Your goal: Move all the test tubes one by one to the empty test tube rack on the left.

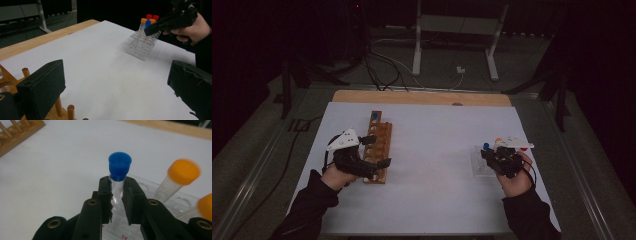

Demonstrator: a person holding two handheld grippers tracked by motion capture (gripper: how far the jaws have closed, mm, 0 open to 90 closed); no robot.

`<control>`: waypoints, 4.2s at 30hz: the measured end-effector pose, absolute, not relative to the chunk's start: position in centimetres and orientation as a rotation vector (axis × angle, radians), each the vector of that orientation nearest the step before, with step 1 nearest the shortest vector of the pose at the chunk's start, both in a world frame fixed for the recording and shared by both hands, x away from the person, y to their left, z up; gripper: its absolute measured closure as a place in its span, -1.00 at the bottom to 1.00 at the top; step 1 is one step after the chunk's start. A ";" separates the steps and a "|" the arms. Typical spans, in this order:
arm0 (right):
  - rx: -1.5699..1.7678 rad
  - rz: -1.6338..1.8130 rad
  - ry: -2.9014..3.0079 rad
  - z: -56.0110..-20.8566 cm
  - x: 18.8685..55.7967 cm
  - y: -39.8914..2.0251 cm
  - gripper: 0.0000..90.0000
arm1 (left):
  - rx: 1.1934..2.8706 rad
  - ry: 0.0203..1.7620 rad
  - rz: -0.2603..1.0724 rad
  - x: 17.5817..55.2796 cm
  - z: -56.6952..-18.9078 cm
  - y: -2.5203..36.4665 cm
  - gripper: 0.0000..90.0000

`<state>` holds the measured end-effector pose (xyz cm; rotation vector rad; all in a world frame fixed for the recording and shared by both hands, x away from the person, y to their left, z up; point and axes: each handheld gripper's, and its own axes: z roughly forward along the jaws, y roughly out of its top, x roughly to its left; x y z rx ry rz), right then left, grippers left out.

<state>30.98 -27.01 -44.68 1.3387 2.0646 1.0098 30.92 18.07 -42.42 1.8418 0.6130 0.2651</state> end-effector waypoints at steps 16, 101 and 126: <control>1.165 1.136 2.033 -39.2 28.5 -25.7 0.71 | 1.850 0.575 0.233 30.8 -41.3 17.6 -0.95; 0.875 1.318 2.375 -42.4 25.4 -16.3 0.07 | 1.962 0.257 0.126 31.4 -40.7 7.7 0.73; 0.900 1.424 2.313 -41.8 25.6 -17.5 -0.92 | 1.861 0.521 0.372 36.2 -35.8 16.7 0.73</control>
